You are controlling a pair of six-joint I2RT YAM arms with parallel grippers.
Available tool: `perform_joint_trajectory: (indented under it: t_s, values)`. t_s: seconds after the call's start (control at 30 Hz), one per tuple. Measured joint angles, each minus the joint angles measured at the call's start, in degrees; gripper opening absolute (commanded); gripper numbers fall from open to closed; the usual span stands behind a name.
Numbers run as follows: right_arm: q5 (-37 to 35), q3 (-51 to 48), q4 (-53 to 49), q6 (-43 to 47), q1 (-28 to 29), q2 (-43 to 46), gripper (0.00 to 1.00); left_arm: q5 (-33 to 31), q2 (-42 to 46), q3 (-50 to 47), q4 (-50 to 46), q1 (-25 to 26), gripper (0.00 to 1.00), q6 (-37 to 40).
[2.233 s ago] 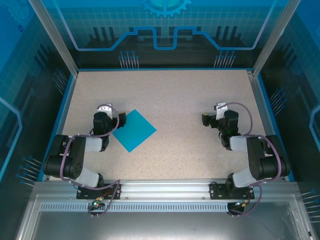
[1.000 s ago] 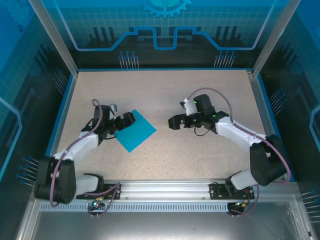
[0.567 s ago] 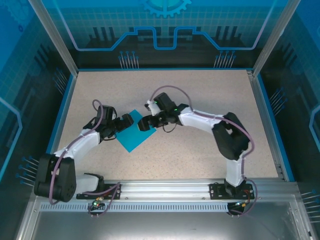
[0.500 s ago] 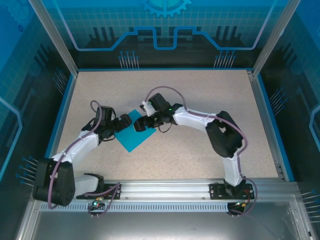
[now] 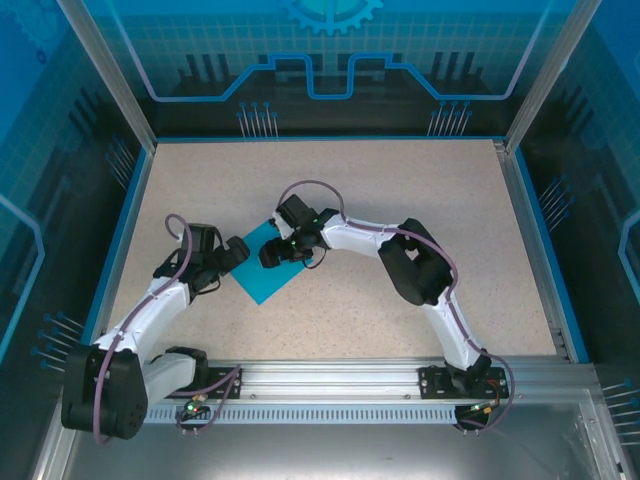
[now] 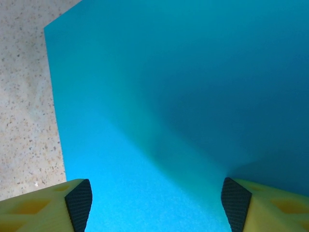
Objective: Fold a paper plane with a square sheet of paper (pick it up from the middle)
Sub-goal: Move the square sheet of paper to the center of the table.
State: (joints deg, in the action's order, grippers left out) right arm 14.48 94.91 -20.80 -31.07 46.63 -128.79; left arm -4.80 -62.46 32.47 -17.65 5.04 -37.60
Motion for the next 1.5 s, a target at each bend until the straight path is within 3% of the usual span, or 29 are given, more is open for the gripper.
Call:
perform_joint_trajectory:
  t_s: [0.17, 0.43, 0.63, 0.83, 1.03, 1.2, 1.5]
  values:
    - [-3.5, -9.5, 3.5, -2.5, -1.5, 6.0, 0.72, 5.1, 0.6, -1.2, 2.0, 0.0, 0.98, 0.0]
    - [-10.9, -34.3, 8.9, -12.2, -8.7, 23.6, 0.70, 13.6, 2.3, -3.4, 6.7, 2.4, 0.98, 0.0]
    - [-15.3, -45.8, 10.8, -17.9, -6.1, 33.9, 0.69, 15.8, 2.4, -4.2, 8.2, 5.2, 0.98, 0.0]
    - [-16.7, -39.6, 7.6, -11.8, -3.4, 34.2, 0.66, 16.1, 3.7, -4.3, 8.1, 5.4, 0.98, 0.0]
    - [-16.3, -26.3, 4.7, -2.9, -4.0, 25.7, 0.66, 16.7, 6.3, -5.7, 8.1, 5.4, 0.98, 0.2]
    - [-11.8, -22.5, 3.9, 1.3, -7.9, 18.5, 0.67, 18.0, 8.6, -7.8, 8.1, 5.6, 0.98, 0.5]
    - [-8.2, -23.2, 4.7, -2.5, -13.8, 15.4, 0.67, 20.2, 12.7, -9.0, 7.7, 5.6, 0.98, 0.7]
